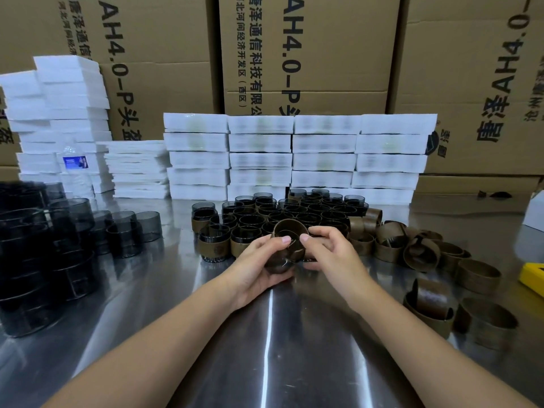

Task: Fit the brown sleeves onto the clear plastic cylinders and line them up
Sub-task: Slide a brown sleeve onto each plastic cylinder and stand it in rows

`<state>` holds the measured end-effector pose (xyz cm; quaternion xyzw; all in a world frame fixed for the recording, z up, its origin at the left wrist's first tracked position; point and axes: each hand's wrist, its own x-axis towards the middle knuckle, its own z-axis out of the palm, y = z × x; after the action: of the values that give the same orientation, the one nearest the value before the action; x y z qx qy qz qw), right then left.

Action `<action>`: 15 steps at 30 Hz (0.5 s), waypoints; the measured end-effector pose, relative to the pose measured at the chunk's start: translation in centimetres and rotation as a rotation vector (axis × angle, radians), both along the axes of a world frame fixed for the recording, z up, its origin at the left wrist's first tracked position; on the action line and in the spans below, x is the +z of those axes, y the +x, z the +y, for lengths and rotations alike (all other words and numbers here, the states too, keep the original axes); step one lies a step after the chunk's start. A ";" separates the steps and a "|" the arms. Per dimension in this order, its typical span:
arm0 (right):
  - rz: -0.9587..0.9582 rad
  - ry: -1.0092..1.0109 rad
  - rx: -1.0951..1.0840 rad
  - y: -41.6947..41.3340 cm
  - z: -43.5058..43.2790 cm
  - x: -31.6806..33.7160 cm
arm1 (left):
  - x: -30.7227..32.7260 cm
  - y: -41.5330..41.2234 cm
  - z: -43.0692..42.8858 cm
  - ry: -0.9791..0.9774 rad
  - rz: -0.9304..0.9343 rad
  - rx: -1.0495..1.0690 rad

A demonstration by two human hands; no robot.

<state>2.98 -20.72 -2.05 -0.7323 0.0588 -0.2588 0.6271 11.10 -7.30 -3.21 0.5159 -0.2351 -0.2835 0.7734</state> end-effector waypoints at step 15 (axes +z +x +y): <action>-0.001 0.058 0.021 0.1 -0.6 0.3 | -0.1 0.1 0.1 0.072 -0.075 0.067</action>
<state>3.05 -21.36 -1.71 -0.7144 0.0584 -0.2508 0.6506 11.16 -7.20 -3.30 0.5613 -0.2363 -0.2460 0.7541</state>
